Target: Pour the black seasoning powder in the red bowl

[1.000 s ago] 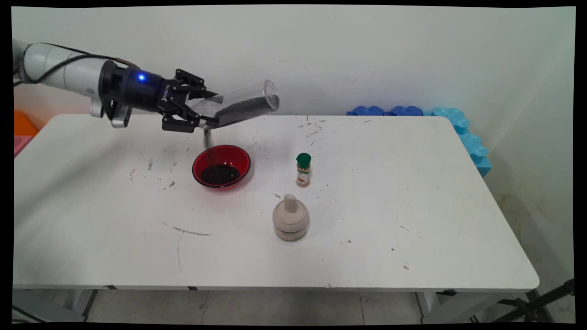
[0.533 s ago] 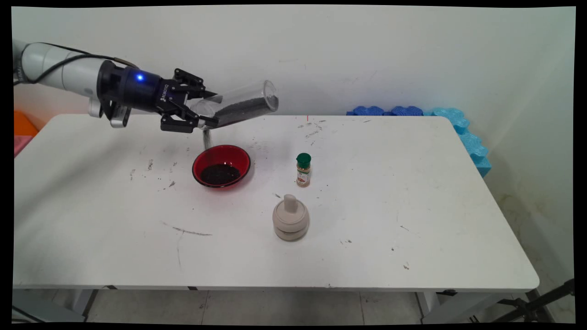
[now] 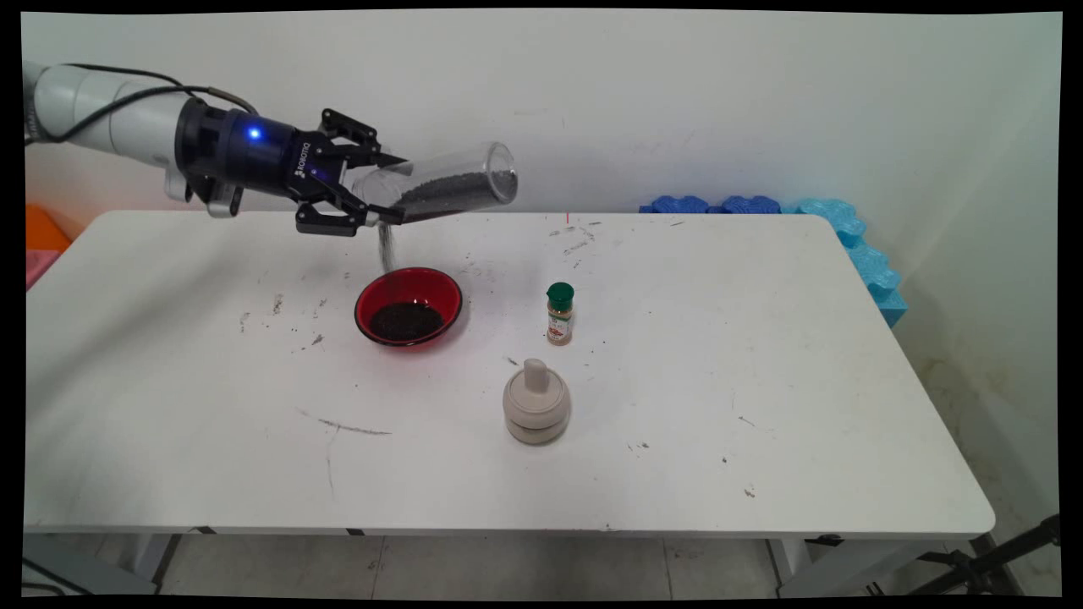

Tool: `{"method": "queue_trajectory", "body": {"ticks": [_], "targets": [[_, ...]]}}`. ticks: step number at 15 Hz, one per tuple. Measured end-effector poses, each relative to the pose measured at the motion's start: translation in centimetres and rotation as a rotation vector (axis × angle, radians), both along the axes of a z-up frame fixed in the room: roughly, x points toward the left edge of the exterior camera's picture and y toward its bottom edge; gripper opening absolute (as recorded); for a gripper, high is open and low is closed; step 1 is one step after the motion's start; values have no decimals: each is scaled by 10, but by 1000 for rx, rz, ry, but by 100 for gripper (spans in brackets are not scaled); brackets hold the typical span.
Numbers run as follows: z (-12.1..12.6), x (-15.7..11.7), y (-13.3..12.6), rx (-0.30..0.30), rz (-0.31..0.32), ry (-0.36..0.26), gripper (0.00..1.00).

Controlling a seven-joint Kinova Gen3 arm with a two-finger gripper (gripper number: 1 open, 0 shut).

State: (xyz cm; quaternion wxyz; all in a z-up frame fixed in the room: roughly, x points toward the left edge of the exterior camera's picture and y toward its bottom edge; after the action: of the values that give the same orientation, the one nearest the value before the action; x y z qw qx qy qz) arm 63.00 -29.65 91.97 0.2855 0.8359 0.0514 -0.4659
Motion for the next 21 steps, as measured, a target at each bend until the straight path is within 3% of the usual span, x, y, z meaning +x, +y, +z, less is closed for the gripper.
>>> {"method": "queue_trajectory", "body": {"ticks": [15,21], "targets": [[27,0,3,-303,-174,-217,0],[36,1,4,-482,-284,-350,0]]}}
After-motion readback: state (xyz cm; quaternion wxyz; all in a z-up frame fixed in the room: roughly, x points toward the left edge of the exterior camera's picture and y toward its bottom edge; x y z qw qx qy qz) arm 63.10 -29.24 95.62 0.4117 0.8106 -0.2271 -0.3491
